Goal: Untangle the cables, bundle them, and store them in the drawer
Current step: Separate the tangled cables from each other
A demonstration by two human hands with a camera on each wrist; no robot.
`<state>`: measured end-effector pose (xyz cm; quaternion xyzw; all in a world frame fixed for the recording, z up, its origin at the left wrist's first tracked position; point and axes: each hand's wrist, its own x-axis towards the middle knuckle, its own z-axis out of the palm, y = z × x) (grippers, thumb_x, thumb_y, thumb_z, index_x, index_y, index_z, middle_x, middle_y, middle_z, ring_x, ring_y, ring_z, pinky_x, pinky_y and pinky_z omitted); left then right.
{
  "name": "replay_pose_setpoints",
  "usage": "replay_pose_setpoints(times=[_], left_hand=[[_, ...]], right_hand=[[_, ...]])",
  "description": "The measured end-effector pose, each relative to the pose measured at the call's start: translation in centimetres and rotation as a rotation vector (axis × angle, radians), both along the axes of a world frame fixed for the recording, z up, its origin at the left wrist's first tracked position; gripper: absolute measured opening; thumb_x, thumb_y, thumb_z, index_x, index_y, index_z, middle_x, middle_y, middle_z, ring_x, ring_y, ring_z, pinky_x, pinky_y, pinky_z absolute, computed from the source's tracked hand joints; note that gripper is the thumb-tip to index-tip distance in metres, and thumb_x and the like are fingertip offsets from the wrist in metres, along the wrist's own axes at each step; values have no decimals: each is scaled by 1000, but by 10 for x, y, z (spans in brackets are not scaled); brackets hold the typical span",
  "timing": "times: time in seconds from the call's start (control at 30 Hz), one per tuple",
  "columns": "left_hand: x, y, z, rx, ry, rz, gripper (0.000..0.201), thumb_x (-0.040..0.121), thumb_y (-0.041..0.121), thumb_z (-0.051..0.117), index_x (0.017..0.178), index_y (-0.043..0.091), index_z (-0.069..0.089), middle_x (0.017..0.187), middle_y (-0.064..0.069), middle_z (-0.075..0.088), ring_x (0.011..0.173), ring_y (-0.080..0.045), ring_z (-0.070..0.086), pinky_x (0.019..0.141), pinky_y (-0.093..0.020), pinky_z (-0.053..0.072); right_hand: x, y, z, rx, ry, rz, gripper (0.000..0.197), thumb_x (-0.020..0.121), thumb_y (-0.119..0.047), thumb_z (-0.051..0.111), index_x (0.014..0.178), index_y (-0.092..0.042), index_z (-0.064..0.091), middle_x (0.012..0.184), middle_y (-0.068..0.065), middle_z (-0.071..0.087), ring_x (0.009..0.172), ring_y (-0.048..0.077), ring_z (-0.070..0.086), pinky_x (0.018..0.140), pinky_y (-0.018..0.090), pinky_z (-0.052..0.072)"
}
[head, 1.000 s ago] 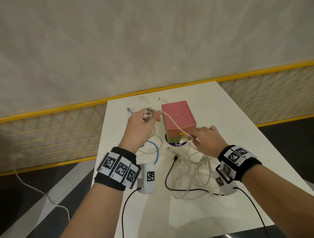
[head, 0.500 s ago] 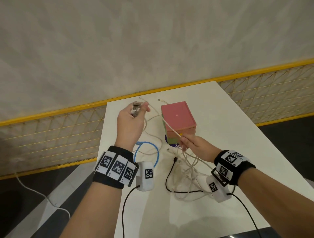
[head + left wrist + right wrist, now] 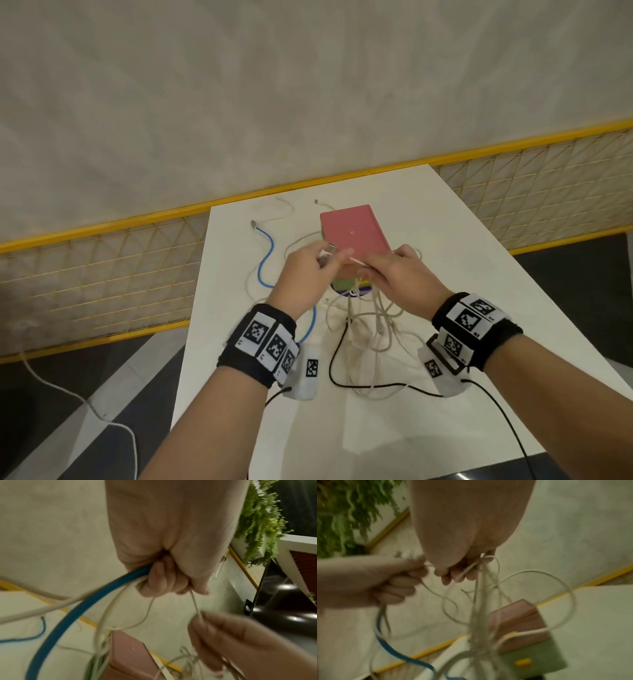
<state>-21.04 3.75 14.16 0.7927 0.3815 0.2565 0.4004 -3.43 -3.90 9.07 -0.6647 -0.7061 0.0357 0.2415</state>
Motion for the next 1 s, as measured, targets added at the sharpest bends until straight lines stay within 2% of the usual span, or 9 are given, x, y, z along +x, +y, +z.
replay_pose_setpoints(times=[0.07, 0.23, 0.37, 0.47, 0.57, 0.7, 0.83, 0.9, 1.0], left_hand=[[-5, 6, 5, 117, -42, 114, 31, 92, 40, 62, 77, 13, 57, 48, 7, 34, 38, -8, 32, 40, -14, 27], [-12, 16, 6, 196, -134, 302, 30, 94, 36, 60, 76, 11, 59, 53, 10, 43, 47, -3, 43, 48, -12, 33], [-15, 11, 4, 296, -38, 270, 23, 97, 28, 55, 120, 27, 54, 52, 8, 47, 50, -12, 48, 54, -29, 45], [-2, -9, -1, 308, 167, -9, 41, 95, 39, 55, 135, 38, 46, 56, 11, 52, 56, -9, 55, 57, -22, 45], [9, -13, -14, 231, 257, -96, 30, 94, 45, 54, 112, 22, 59, 73, 0, 65, 68, -19, 62, 62, -33, 50], [0, -2, -8, 288, 173, 42, 25, 97, 39, 54, 87, 17, 50, 55, 5, 50, 47, -10, 45, 49, -27, 38], [-15, 17, 2, 259, 122, 136, 27, 96, 39, 55, 88, 14, 57, 54, 5, 45, 50, -12, 42, 53, -28, 35], [-14, 15, 3, 249, 146, 78, 23, 96, 38, 56, 89, 16, 60, 55, 7, 47, 49, -9, 42, 52, -25, 34], [0, 0, 5, 192, 94, -23, 15, 95, 34, 58, 92, 21, 62, 53, 9, 42, 44, -5, 40, 48, -18, 30]], right_hand=[[14, -2, -11, -98, -62, -41, 23, 101, -34, 34, 96, -23, 54, 77, -11, 62, 70, 13, 54, 81, 29, 26], [26, -4, -21, -159, -77, -168, 24, 101, -26, 36, 97, -30, 59, 104, -21, 61, 92, 5, 56, 73, 31, 18], [13, -2, -14, -111, -32, -152, 25, 100, -31, 40, 103, -32, 65, 104, -17, 65, 92, 8, 57, 75, 30, 21], [-4, 1, -6, -14, -71, -95, 20, 97, -27, 48, 104, -27, 67, 93, -8, 66, 89, 17, 59, 71, 26, 19], [-11, 0, 0, 90, -68, -36, 14, 91, -22, 57, 97, -18, 69, 83, -3, 63, 82, 22, 60, 69, 18, 16], [13, -12, -2, -49, -97, -115, 44, 84, -35, 64, 126, -32, 53, 110, -12, 61, 103, 12, 57, 80, 28, 29], [44, -30, -20, -282, -238, -210, 69, 83, -34, 66, 143, -35, 31, 144, -10, 44, 141, 11, 31, 103, 37, 20], [44, -30, -21, -284, -179, -209, 70, 85, -39, 64, 144, -34, 28, 147, -9, 42, 145, 11, 23, 112, 43, 12], [25, -17, -15, -108, 101, -101, 52, 87, -37, 63, 135, -30, 44, 129, -9, 57, 126, 12, 50, 108, 38, 29]])
